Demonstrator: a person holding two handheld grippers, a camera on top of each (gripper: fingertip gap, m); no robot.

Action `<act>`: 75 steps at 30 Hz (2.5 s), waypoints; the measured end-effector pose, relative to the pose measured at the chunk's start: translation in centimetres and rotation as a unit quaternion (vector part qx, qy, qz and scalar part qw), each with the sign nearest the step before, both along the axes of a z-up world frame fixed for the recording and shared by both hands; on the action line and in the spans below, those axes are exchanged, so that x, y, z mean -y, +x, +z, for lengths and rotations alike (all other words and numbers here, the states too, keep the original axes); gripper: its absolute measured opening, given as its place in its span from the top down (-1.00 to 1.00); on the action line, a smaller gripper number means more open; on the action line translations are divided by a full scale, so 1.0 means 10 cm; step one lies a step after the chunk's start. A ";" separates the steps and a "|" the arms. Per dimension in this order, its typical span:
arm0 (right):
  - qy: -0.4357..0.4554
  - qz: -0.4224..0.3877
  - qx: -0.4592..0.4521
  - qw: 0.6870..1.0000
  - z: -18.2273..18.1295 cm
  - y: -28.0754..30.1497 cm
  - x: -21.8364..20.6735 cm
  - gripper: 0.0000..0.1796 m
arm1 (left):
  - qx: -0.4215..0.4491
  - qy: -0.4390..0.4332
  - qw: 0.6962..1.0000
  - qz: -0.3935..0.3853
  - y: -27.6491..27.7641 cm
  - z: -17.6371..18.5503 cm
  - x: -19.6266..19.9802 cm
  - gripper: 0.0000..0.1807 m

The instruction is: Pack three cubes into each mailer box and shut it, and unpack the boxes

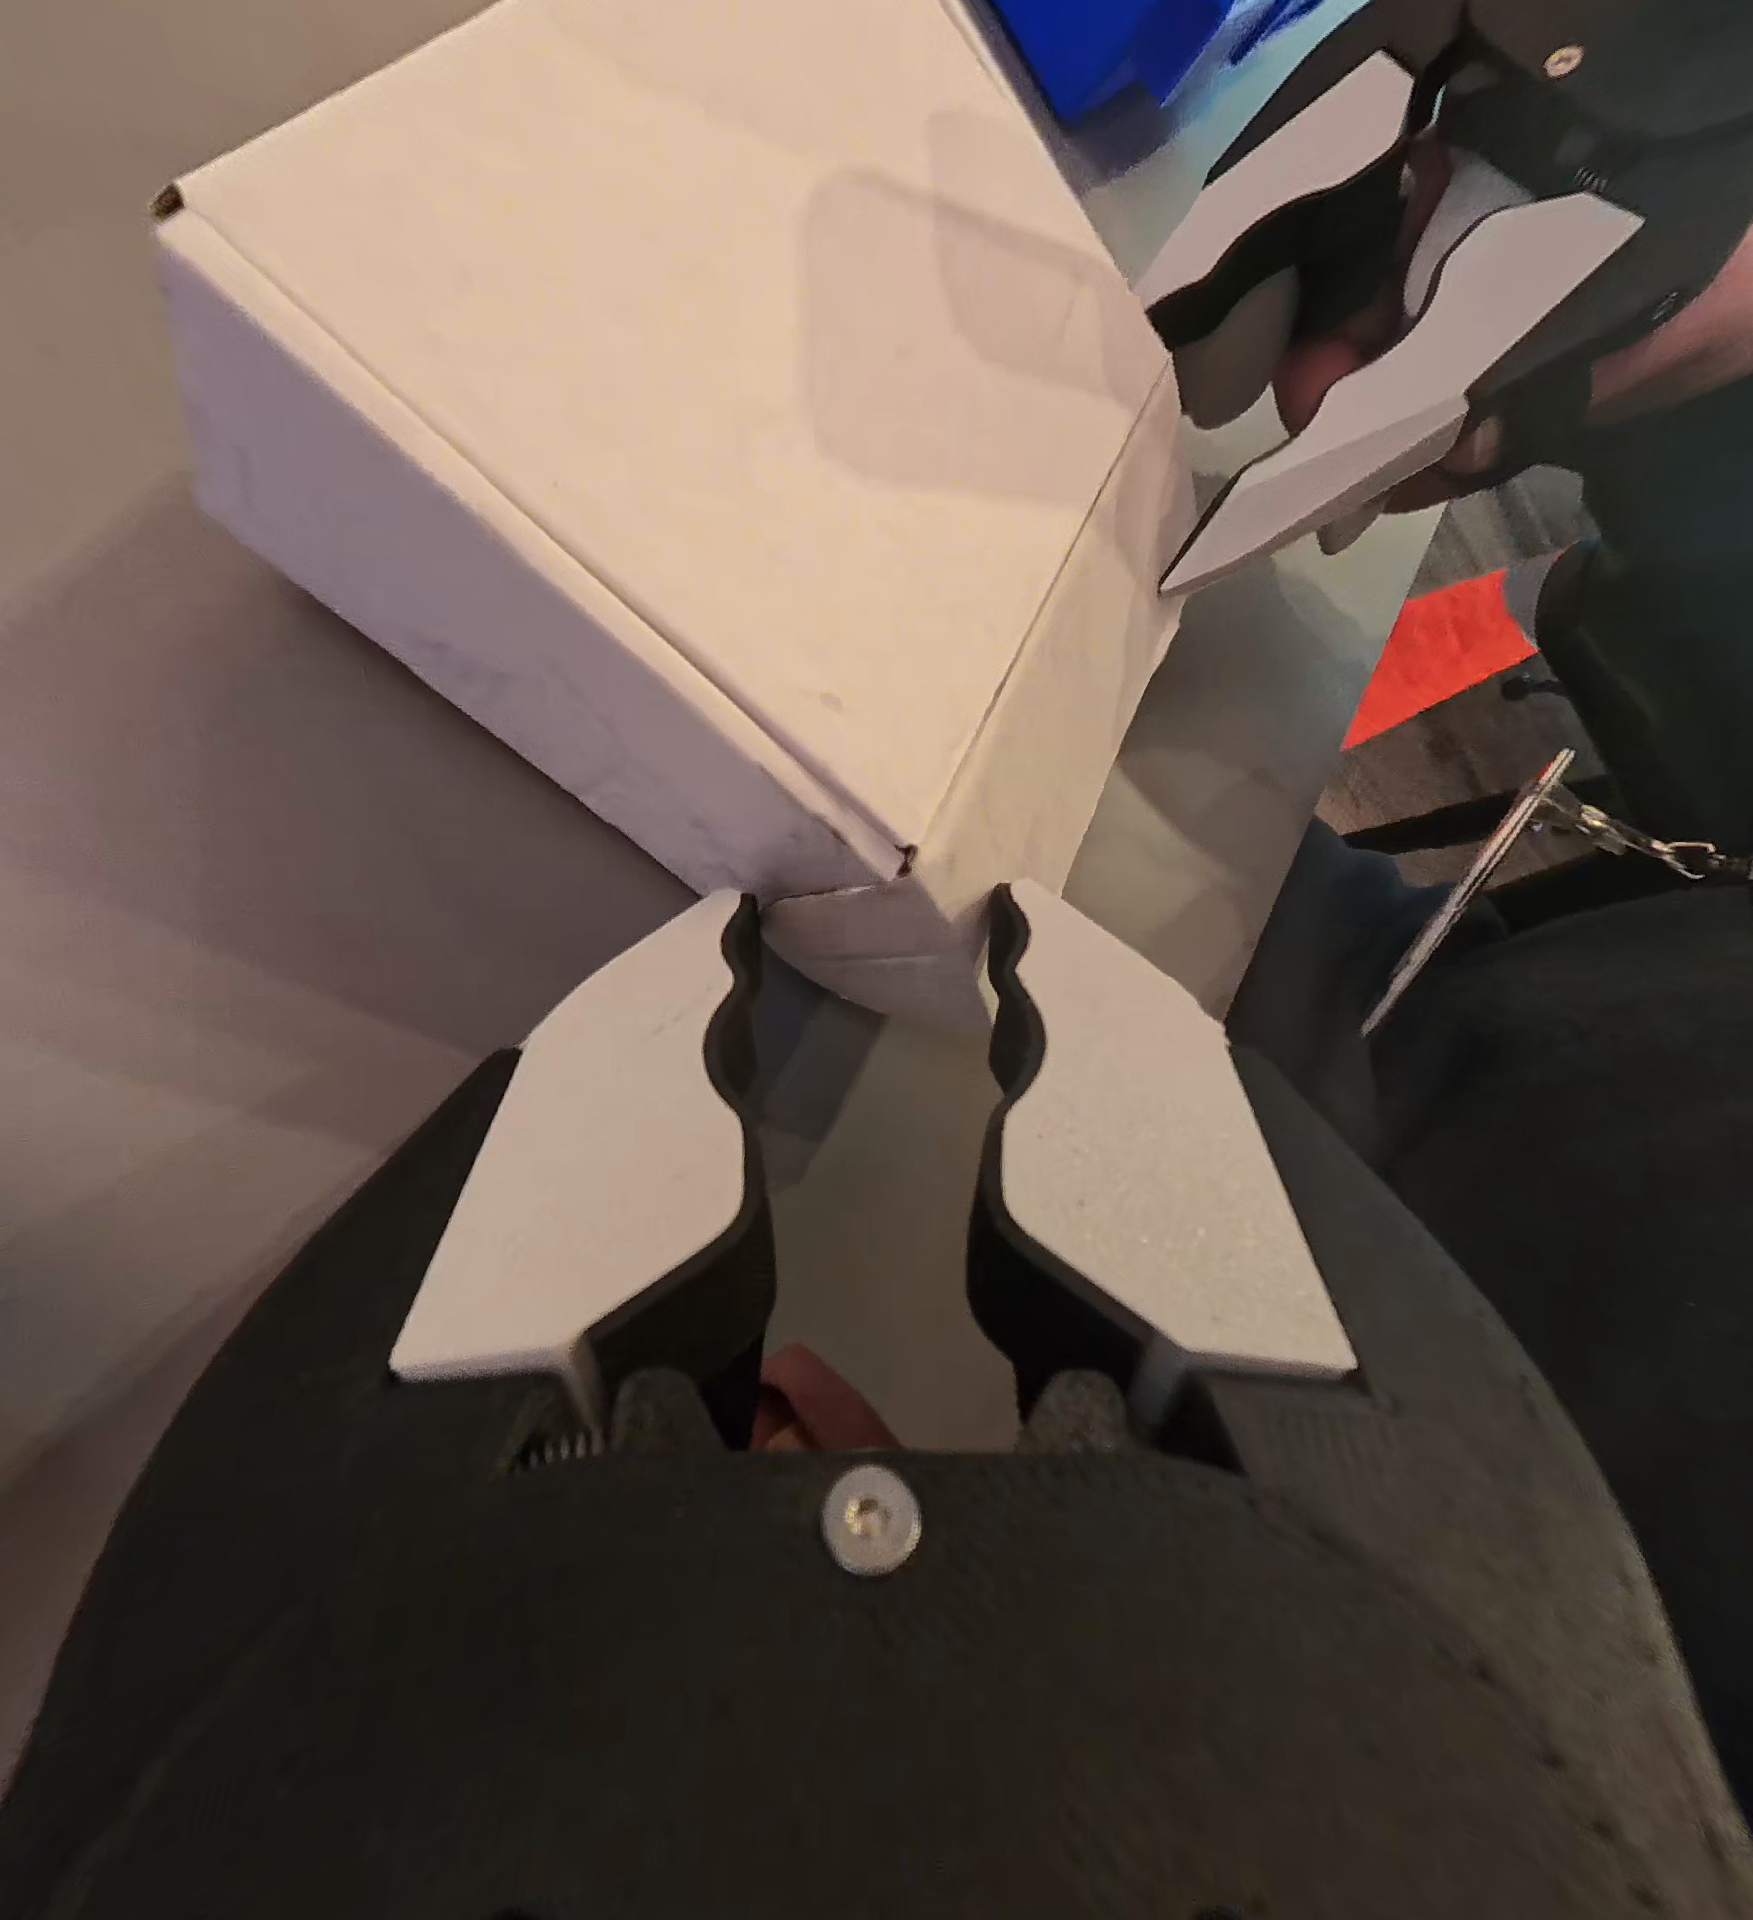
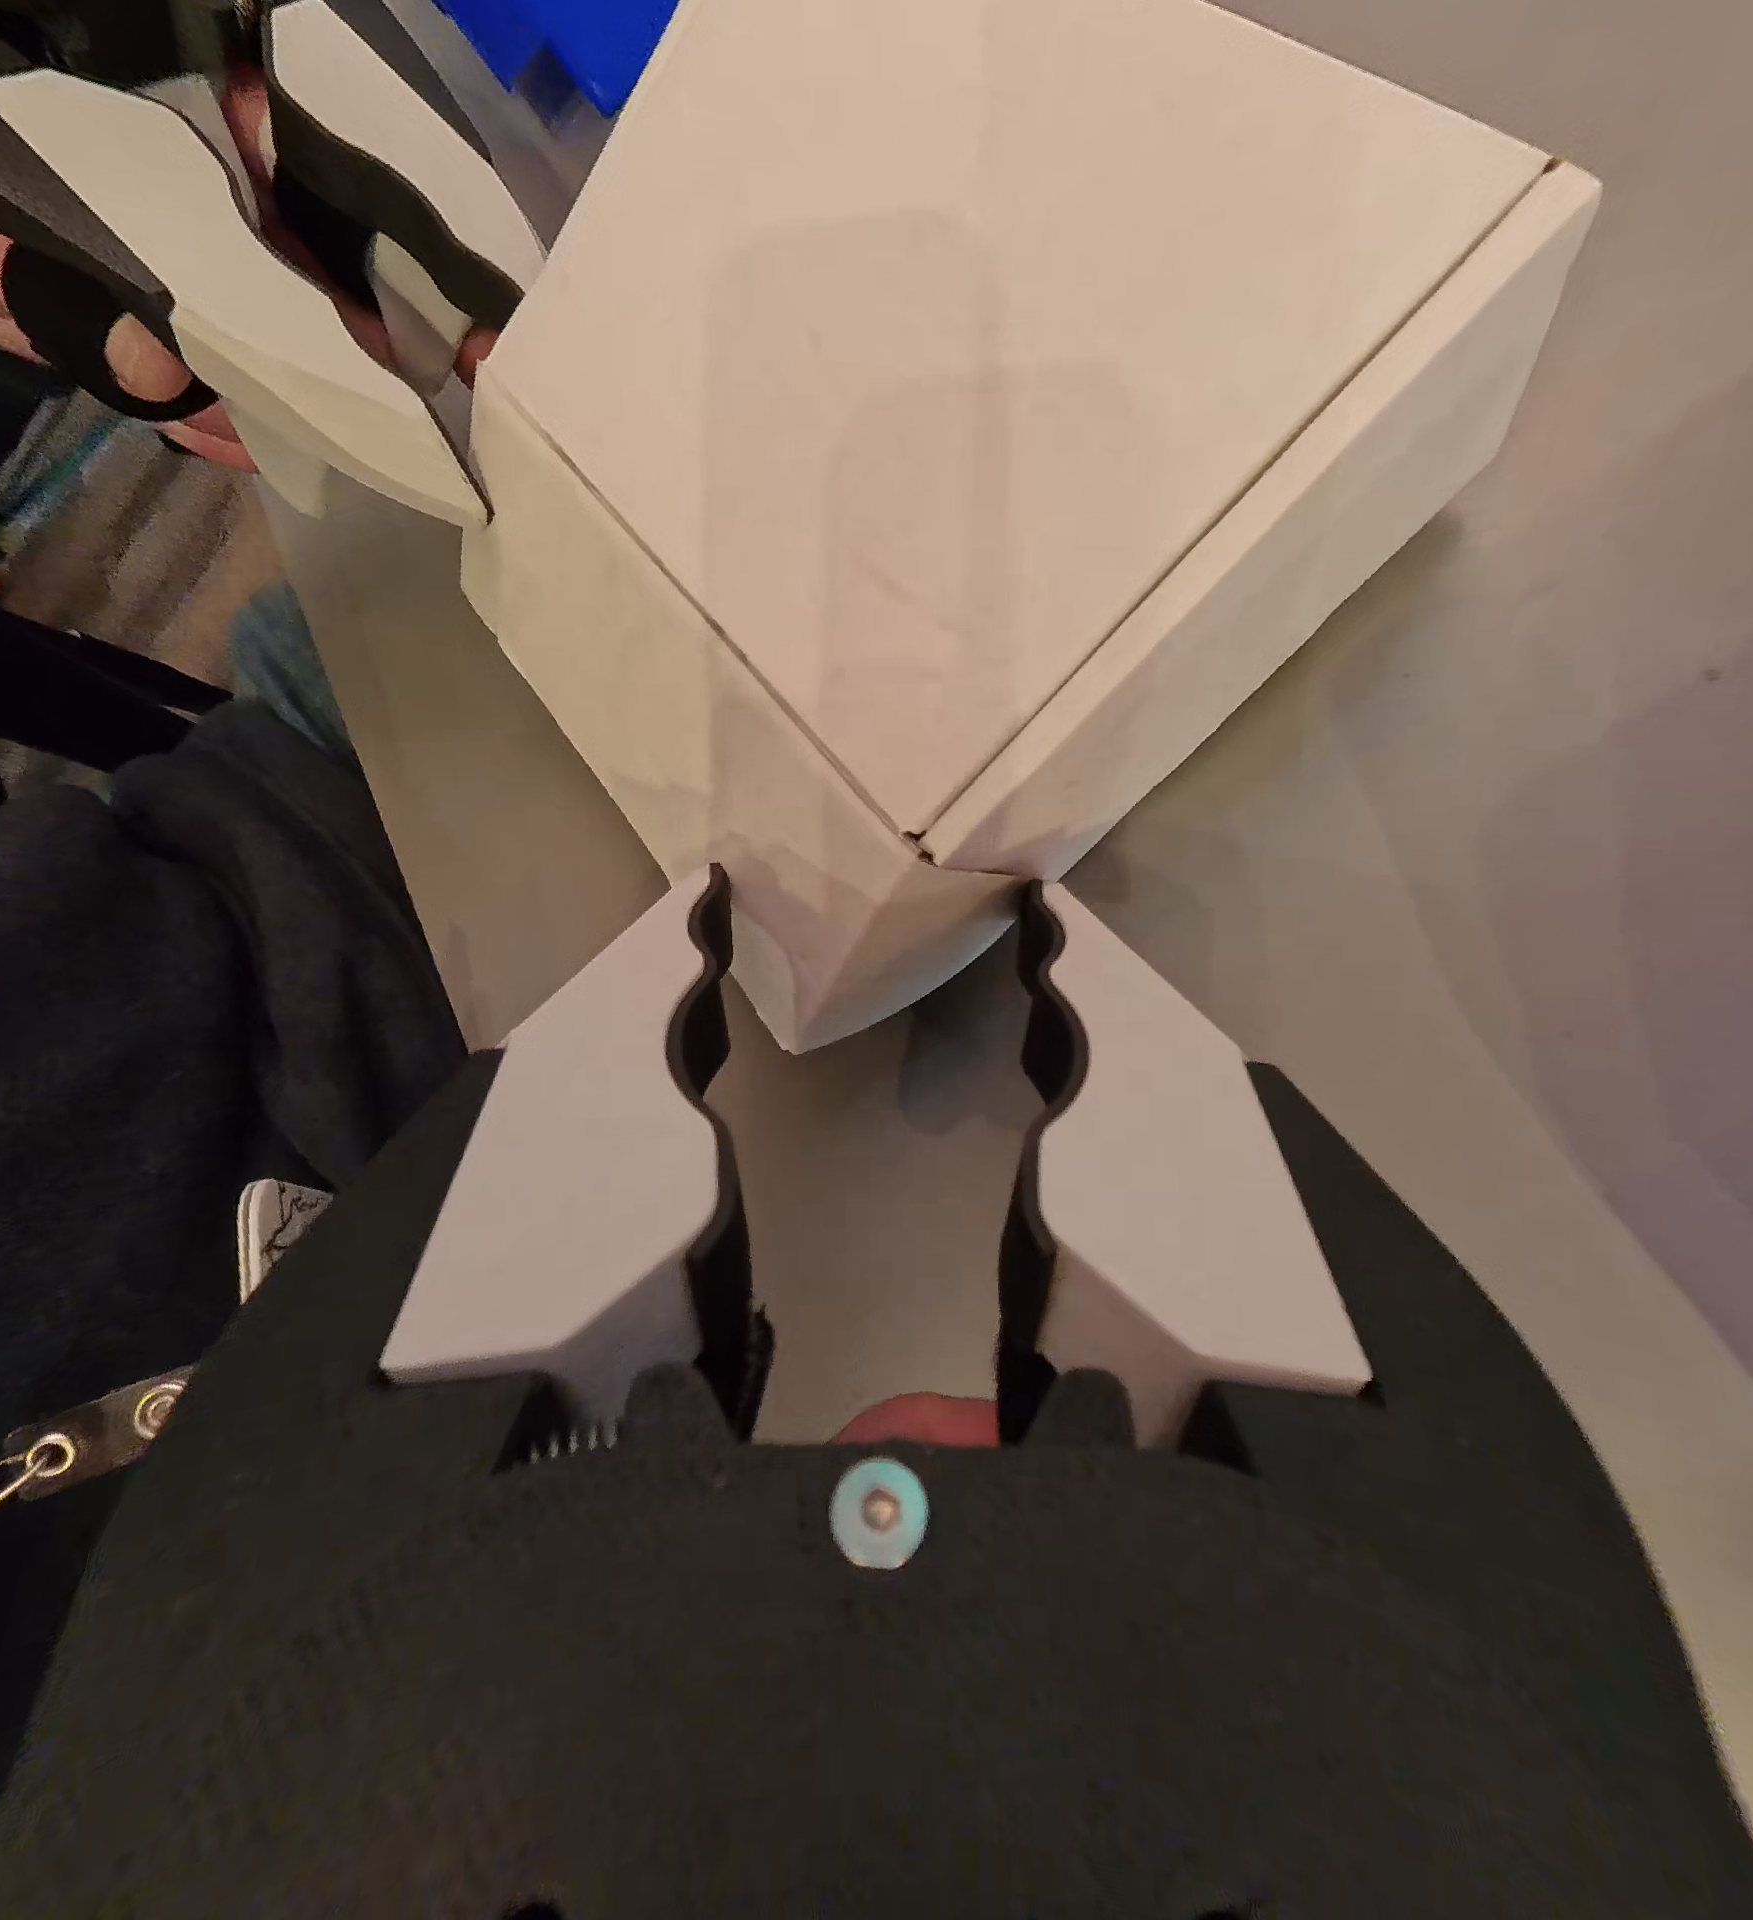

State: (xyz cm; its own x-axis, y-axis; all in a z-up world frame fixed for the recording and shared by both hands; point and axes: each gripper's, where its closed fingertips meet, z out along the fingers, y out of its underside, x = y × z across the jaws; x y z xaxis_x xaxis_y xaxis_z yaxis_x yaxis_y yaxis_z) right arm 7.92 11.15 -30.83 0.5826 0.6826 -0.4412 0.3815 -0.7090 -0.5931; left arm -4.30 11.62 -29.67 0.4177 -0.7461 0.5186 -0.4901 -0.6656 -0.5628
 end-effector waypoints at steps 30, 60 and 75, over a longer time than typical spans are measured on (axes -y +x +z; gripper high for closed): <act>-0.001 0.003 0.005 1.000 0.00 -0.03 0.01 0.41 | 0.050 -0.087 0.994 0.050 -0.02 0.01 0.00 0.57; 0.165 0.084 0.084 0.979 0.19 0.04 0.03 0.38 | -0.214 0.296 0.923 -0.118 0.42 0.15 -0.99 0.88; 0.331 0.270 0.371 0.824 -0.02 -0.06 -0.41 -0.71 | -0.212 0.271 0.921 -0.183 0.44 0.13 -0.99 0.88</act>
